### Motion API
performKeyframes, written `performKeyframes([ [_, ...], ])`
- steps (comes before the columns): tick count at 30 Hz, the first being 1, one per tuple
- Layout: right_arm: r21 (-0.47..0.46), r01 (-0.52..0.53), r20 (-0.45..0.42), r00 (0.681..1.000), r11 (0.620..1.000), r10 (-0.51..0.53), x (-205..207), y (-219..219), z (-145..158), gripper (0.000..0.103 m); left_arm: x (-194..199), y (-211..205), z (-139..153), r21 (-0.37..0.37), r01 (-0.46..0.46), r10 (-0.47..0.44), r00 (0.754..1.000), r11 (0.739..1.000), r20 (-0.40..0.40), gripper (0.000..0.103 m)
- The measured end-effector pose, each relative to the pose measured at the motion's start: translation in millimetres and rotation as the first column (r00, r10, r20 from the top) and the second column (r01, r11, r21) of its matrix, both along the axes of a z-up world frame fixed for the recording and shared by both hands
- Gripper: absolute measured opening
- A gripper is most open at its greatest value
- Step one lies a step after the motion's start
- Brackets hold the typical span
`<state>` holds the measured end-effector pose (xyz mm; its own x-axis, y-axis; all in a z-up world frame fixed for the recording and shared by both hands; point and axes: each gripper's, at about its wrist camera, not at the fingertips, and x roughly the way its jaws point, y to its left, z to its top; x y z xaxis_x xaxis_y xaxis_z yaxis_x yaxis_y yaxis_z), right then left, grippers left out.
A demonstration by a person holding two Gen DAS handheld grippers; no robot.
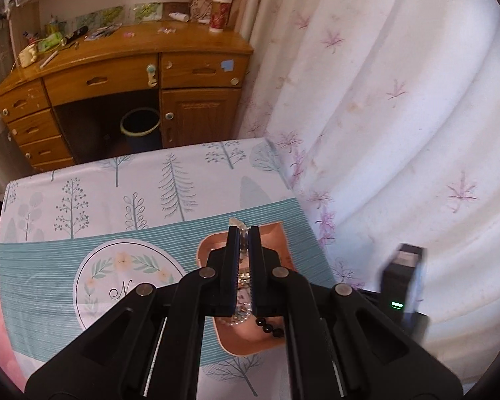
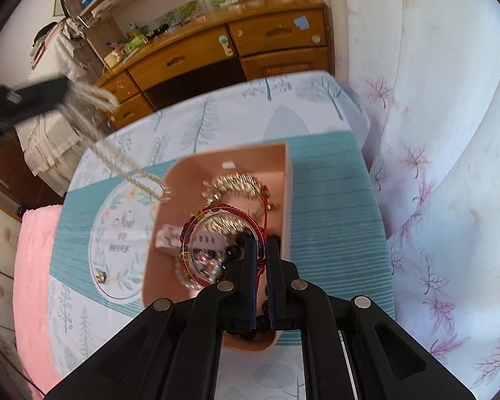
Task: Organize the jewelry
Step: 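Carry the red bracelet and pearl necklace into the peach box and open both tools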
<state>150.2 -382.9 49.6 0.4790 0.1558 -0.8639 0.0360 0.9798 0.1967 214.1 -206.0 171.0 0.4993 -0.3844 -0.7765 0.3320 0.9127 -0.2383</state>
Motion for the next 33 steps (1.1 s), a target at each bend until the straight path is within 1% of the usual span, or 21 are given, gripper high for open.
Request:
performKeyframes([
  [2, 0.014, 0.001, -0.028, 1.000, 1.000, -0.001, 2, -2, -14, 0.005, -9, 1, 9, -0.006, 0.017, -0.017, 1.000, 1.000, 0.015, 0.003],
  [5, 0.039, 0.001, -0.050, 0.999, 0.999, 0.001, 3, -2, -27, 0.005, -21, 2, 21, -0.013, 0.037, -0.037, 0.999, 0.999, 0.025, 0.003],
  [8, 0.023, 0.003, -0.036, 0.999, 1.000, -0.002, 3, 2, -32, 0.005, -35, 1, 26, -0.020, 0.064, -0.064, 0.998, 0.998, 0.019, 0.003],
  [10, 0.017, -0.001, -0.032, 0.999, 1.000, 0.002, 5, 5, -34, 0.005, -42, -2, 22, -0.010, 0.086, -0.086, 0.996, 0.996, 0.012, 0.003],
  [13, 0.025, -0.003, -0.029, 1.000, 1.000, 0.004, 7, 9, -34, 0.005, -50, -7, 8, 0.008, 0.110, -0.109, 0.994, 0.994, -0.022, 0.003],
  [19, 0.038, 0.014, -0.016, 1.000, 0.999, -0.013, 14, 12, -33, 0.005, -56, -13, -29, 0.006, 0.126, -0.125, 0.987, 0.992, -0.102, 0.003],
  [22, 0.024, 0.010, -0.013, 1.000, 1.000, -0.009, 16, 15, -32, 0.005, -58, -16, -45, 0.006, 0.139, -0.137, 0.981, 0.990, -0.136, 0.003],
  [30, -0.021, -0.015, -0.014, 1.000, 1.000, 0.015, 12, 19, -31, 0.005, -69, -22, -85, 0.053, 0.190, -0.175, 0.960, 0.980, -0.220, 0.003],
  [33, -0.038, -0.041, -0.029, 0.999, 0.998, 0.039, 9, 23, -30, 0.008, -73, -22, -95, 0.077, 0.205, -0.182, 0.954, 0.976, -0.238, 0.003],
])
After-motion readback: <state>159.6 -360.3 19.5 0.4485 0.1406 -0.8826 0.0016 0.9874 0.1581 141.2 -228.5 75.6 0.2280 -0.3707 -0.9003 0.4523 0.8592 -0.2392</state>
